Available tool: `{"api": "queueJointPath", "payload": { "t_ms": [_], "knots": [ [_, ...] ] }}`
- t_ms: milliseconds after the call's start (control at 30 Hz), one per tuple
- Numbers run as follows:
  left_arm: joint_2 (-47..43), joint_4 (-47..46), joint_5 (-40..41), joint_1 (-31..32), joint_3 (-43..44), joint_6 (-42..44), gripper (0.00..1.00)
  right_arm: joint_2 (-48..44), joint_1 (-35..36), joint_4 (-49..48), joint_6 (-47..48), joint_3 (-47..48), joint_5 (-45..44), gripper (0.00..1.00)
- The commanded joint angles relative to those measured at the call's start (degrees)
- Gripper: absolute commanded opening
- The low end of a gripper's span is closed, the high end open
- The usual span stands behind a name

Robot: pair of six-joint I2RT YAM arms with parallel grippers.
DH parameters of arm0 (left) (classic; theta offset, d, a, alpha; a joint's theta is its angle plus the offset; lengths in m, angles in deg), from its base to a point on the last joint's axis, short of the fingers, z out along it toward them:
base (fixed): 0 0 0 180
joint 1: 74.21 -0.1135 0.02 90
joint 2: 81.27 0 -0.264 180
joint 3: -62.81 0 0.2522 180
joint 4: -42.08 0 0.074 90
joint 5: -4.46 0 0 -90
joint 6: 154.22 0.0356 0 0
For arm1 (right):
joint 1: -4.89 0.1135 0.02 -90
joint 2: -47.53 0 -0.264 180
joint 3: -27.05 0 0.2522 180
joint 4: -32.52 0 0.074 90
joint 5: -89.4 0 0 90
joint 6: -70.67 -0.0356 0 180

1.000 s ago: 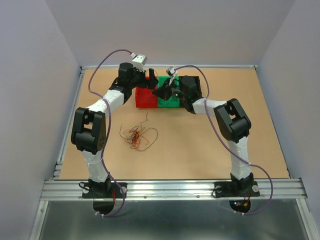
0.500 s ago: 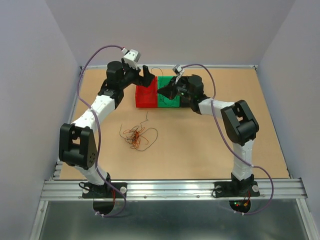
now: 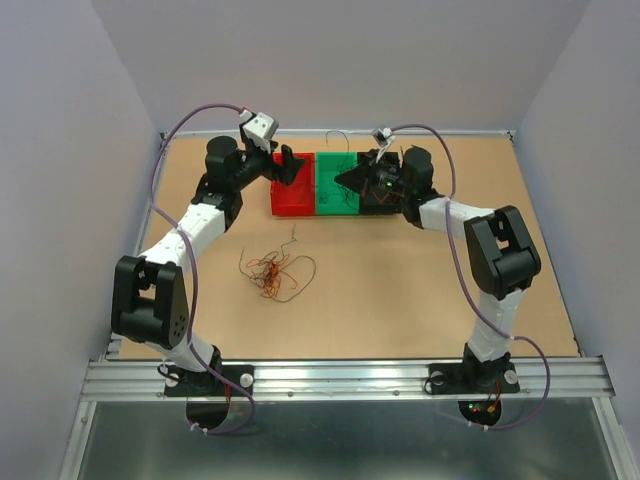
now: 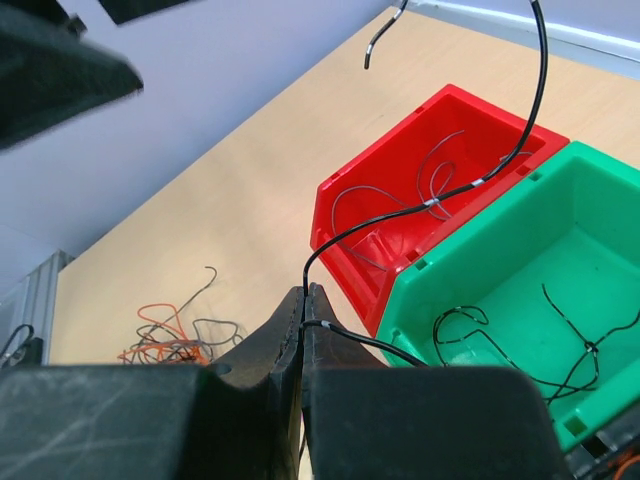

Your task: Untangle the cables

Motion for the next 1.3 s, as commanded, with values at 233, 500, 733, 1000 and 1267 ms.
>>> {"api": "queueJointPath", "payload": {
  "t_ms": [233,500,733,1000,1267],
  "knots": [
    [-7.64,-31.99,-18.59,-0.15,-17.62,12.03,0.99,-6.38,-2.54,-3.48,-9.31,-2.08,7.66,0.0],
    [-8.27,-64.03,-24.23,0.72,-33.1,10.81,0.99,-8.93,-2.45,-6.03,-13.71,-3.93,13.73,0.0],
    [-5.8,-80.83,-25.99,1.43,-38.64,13.18,0.99,-10.16,0.35,-7.7,-15.73,-4.28,16.9,0.01],
    [-8.61,-80.04,-24.33,2.92,-39.96,15.82,0.99,-7.98,4.14,-7.53,-16.44,-2.09,15.49,0.01],
    [-11.6,-75.91,-18.45,6.35,-41.54,24.07,0.99,-4.37,7.04,-6.74,-16.61,1.17,13.21,0.01]
  ]
}}
